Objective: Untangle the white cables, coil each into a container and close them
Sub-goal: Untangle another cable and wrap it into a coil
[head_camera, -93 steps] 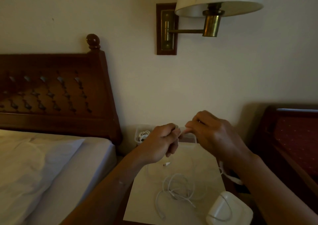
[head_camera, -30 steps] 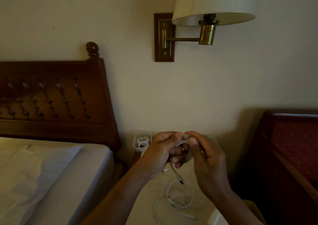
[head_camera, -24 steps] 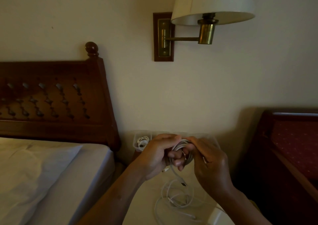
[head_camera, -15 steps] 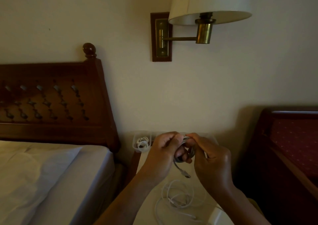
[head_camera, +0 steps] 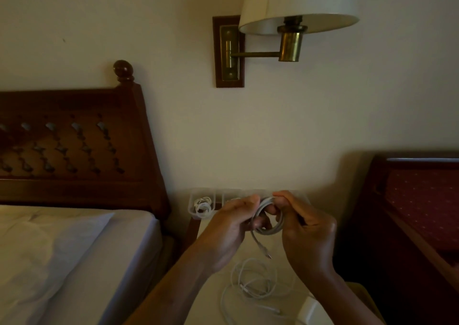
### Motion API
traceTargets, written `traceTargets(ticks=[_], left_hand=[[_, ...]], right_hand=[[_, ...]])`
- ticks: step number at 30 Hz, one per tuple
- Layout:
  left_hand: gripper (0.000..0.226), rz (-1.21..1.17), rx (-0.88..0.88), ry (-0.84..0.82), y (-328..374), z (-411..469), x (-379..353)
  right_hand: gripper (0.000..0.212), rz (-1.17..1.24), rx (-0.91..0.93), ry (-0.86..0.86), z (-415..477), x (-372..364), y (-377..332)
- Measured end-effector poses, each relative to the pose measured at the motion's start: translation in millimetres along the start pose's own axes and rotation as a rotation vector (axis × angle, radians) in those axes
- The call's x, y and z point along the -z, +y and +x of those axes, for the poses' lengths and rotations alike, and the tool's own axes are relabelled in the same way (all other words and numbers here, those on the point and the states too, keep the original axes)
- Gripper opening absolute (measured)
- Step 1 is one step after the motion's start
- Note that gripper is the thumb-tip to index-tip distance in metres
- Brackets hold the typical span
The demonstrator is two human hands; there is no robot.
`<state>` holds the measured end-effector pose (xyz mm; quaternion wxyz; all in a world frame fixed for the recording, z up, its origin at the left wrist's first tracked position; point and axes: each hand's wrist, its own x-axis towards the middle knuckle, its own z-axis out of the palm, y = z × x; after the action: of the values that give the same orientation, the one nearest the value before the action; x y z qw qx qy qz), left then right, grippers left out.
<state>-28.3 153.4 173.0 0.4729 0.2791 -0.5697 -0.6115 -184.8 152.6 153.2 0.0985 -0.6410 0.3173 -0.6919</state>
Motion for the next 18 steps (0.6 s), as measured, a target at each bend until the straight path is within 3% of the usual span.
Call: traceTargets(ticks=[6,11,14,16,18], left_hand=[[0.039,0.234,-0.052,0.131,-2,4,0],[0.040,0.341,-0.073,0.143,9,4,18],[0.038,0.375,-0.051,0.081,15,2,24],[0.036,0.362,-0.035,0.043,17,0,26],[0.035,0.322,-0.020,0.001,17,-1,26]], right_hand=[[0.035,0.012,-0.028,-0.097,5,4,0],[0.042,0.054,-0.081,-0.530,19,23,11],[0.042,-0.217,0.125,-0.616,29,33,13],[0.029,-0.563,0.374,-0.608,37,35,14],[0.030,-0.818,0.527,-0.584,43,33,14]])
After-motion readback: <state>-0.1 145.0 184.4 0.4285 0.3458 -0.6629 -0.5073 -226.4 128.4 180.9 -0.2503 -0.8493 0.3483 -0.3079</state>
